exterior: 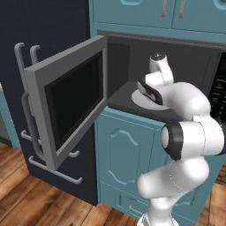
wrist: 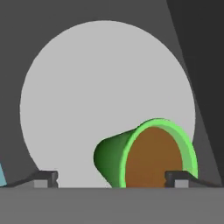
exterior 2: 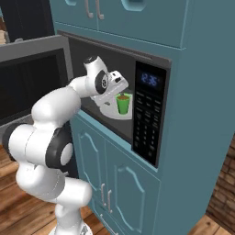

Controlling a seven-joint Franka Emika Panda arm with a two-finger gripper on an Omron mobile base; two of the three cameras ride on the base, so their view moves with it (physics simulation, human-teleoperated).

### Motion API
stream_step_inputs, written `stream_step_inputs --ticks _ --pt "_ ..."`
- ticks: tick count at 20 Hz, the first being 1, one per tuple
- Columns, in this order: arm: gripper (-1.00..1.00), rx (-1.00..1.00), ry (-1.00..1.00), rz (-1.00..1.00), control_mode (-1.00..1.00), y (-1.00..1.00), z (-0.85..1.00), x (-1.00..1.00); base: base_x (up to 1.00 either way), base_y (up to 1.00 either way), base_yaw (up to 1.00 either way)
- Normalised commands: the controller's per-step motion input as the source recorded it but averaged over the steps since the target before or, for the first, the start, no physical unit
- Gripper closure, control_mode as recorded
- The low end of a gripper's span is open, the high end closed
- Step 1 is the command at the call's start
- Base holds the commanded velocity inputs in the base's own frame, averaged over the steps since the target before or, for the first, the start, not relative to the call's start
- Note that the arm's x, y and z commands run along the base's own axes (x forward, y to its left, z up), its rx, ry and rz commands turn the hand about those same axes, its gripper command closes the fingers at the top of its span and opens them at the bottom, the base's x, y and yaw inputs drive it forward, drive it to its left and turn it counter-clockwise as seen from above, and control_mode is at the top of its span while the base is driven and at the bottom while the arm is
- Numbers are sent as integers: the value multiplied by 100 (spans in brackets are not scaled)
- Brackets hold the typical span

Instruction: Place the microwavable item in the microwave. Then, close the microwave door and press the start button.

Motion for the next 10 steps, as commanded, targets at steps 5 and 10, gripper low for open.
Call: stream_step_inputs --ticks 5,10 --pt "-100 -4 -28 0 -100 5 11 -94 0 0 0" --pt "-100 -7 -10 0 -100 49 0 -96 0 0 0"
